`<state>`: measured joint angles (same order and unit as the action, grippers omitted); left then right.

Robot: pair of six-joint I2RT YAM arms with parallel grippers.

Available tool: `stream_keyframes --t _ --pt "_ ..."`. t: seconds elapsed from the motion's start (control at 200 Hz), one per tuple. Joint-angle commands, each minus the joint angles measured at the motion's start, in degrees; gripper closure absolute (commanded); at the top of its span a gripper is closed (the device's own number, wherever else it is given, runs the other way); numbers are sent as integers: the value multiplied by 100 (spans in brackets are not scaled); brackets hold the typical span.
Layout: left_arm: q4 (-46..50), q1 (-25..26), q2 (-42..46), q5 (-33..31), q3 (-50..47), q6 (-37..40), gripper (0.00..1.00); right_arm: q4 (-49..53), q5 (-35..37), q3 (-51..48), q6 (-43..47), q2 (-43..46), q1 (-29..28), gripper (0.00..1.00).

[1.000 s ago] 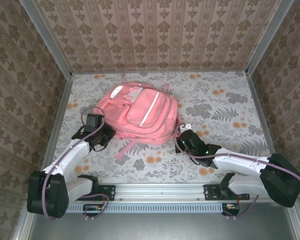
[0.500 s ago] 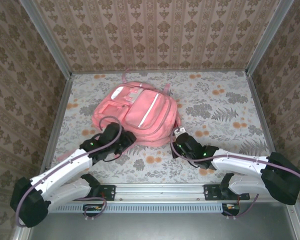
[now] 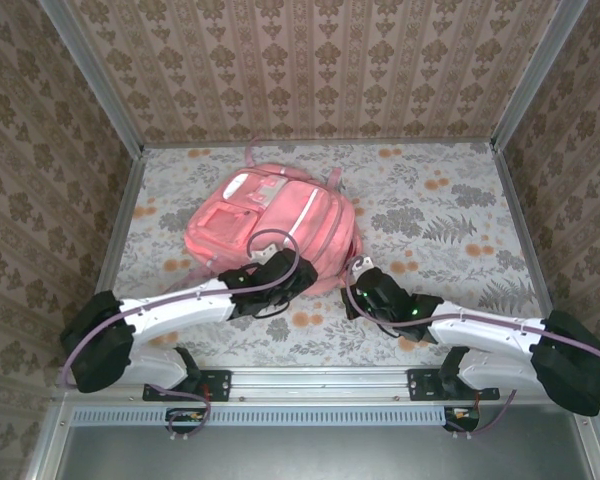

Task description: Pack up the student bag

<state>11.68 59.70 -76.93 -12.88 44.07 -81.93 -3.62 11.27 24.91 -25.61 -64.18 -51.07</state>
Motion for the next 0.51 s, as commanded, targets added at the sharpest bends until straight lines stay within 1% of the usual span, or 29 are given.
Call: stream_keyframes --t 0.0,0.045,0.13,0.19,0.255,0.35,0.5 --pt "-161 20 -332 -419 229 -47 37 20 -55 -148 74 156 -48 100" --pt "-160 11 -460 -467 262 -41 40 22 -31 -161 82 152 -52 100" --pt "-122 -7 -579 -573 277 -62 59 11 -50 -137 93 96 -44 100" --pt "-14 -29 -596 -643 325 26 78 9 -63 -126 90 49 -42 100" --pt "483 -46 -560 -772 487 20 99 5 -51 -120 71 12 -43 100" --pt "1016 -72 -382 -928 580 74 100 59 64 -101 66 -7 -39 100" --pt "1327 -89 75 -1080 356 79 100 326 458 69 94 -141 12 100"
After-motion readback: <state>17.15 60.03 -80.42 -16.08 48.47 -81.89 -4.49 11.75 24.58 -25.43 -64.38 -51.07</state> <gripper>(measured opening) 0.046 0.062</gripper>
